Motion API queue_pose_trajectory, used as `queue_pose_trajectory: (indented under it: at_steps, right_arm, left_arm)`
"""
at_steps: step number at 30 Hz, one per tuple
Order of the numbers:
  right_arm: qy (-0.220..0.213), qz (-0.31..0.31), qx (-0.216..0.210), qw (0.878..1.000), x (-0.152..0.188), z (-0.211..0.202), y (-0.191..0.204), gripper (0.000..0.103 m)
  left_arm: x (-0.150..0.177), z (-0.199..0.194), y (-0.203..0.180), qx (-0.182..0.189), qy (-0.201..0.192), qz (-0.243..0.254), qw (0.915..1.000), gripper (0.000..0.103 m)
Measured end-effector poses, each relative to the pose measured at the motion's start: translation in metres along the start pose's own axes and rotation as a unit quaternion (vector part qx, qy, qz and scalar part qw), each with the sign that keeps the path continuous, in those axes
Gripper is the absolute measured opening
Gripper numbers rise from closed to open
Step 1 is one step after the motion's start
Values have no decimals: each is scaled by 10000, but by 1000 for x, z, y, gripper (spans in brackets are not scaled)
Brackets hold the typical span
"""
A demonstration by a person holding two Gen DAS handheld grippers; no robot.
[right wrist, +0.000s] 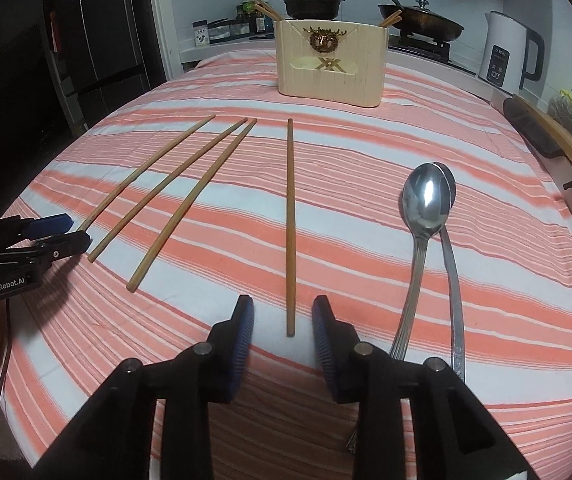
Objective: Organize utensils
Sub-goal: 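Close the right gripper on a wooden chopstick and lift it, then carry the chopstick in the right gripper over the holder box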
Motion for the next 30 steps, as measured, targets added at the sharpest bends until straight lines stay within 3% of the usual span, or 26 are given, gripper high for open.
queue_pose_trajectory:
  at_steps: [4, 6, 7, 8, 12, 21, 30]
  right_arm:
    - [-3, -44, 53, 10000, 0, 0, 1, 31]
    - [-1, -37, 88, 10000, 1, 0, 0, 29]
    - [3, -20, 167, 9999, 0, 1, -2, 13]
    - [10, -2, 151, 9999, 0, 1, -3, 5]
    - [-125, 112, 85, 9998, -10, -7, -9, 5]
    - [-1264, 157, 162, 9917, -85, -97, -25, 5]
    - [-2047, 236, 120, 9785, -132, -161, -30, 5]
  left_arm:
    - [-1, 1, 0, -41, -23, 62, 10000, 45]
    - [-3, 1, -2, -28, -61, 123, 9999, 7]
    - [-3, 1, -4, -8, -64, 151, 9999, 5]
    - [-3, 1, -4, -29, -75, 156, 9998, 4]
    - [-17, -11, -2, -30, -230, 129, 9996, 4]
    - [-89, -95, -11, 104, -1081, 378, 9934, 4]
    - [-124, -151, -24, 273, -1607, 543, 9851, 4]
Point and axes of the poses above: each gripper's, at about its wrist camera, not at the fingertips, and z roughly the way its jaws point, y to its left, x to its underside, the point moved 10 cm from there along z, roughly the way its jaws point, and after that the axes turned 11 degrees about x, right-handed, at the moved point
